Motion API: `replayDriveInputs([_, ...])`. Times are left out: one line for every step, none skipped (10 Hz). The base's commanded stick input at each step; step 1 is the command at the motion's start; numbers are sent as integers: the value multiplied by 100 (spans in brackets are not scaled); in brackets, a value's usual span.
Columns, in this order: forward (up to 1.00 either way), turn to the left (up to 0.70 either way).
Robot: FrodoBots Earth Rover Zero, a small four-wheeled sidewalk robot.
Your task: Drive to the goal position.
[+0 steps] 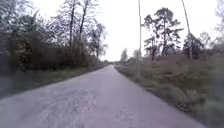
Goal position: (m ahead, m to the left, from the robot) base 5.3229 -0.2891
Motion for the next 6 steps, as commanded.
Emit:
replayDriveInputs([100,0])
replayDriveInputs([100,0])
replayDriveInputs([100,0])
replayDriveInputs([100,0])
replayDriveInputs([100,0])
replayDriveInputs([100,0])
